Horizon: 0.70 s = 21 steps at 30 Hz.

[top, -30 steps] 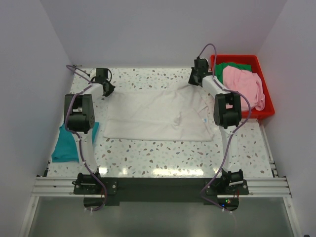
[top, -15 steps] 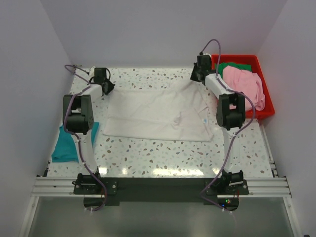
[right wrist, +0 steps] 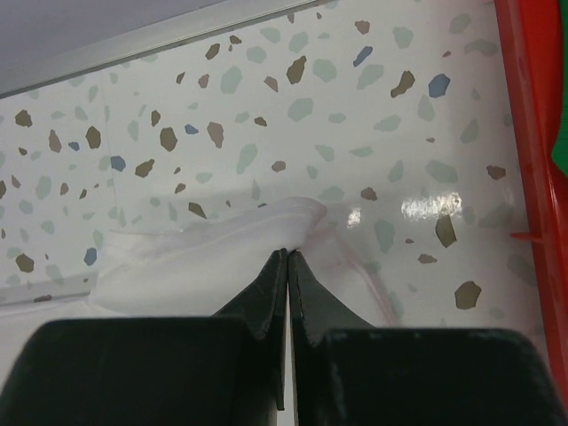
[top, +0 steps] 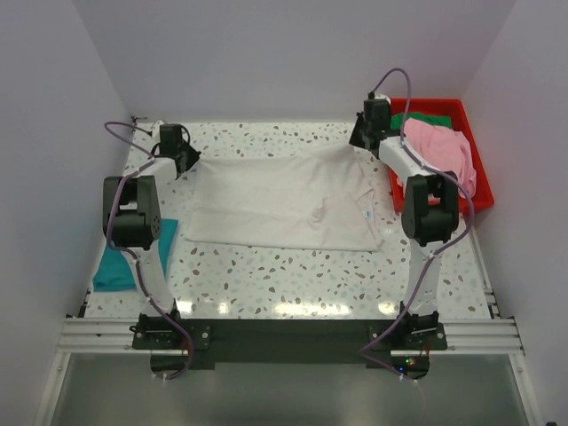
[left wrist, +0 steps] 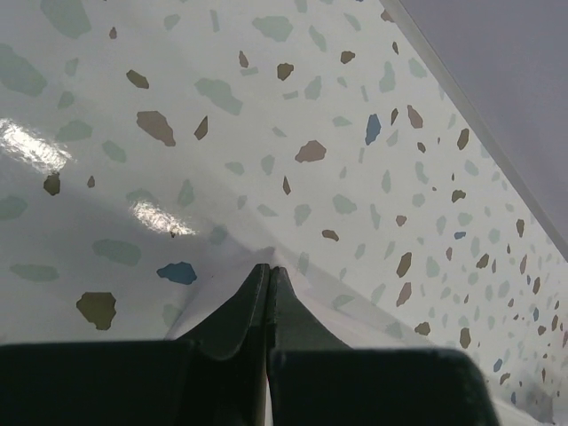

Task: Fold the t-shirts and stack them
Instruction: Fold the tshirt

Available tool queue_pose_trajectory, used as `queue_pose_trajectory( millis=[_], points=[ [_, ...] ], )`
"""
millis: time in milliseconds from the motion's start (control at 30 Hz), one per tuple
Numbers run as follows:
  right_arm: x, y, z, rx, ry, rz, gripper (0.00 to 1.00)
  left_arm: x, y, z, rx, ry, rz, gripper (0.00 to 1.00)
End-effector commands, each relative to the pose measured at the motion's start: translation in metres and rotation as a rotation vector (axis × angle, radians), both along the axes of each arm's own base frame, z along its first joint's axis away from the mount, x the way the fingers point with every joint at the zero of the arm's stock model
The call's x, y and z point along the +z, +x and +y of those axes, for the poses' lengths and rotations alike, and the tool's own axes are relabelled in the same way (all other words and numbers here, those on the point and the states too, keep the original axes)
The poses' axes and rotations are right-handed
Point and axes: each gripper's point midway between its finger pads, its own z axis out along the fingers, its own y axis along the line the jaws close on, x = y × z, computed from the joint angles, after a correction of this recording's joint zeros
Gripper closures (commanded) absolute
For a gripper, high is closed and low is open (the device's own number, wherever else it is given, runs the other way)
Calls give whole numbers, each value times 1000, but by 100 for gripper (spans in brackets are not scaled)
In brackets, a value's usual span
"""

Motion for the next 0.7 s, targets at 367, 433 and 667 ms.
queue_pose_trajectory(
  millis=[367,433,667],
  points=[
    [58,-50,-11,-41,55,-125,100,64,-27,4,11,-38,-162,100],
    [52,-62,-13,-48,60,-103,100,61,-37,4,17,-39,-145,100],
    [49,-106,-18,-62,85,-87,100,50,-70,5,36,-42,-102,100]
  ],
)
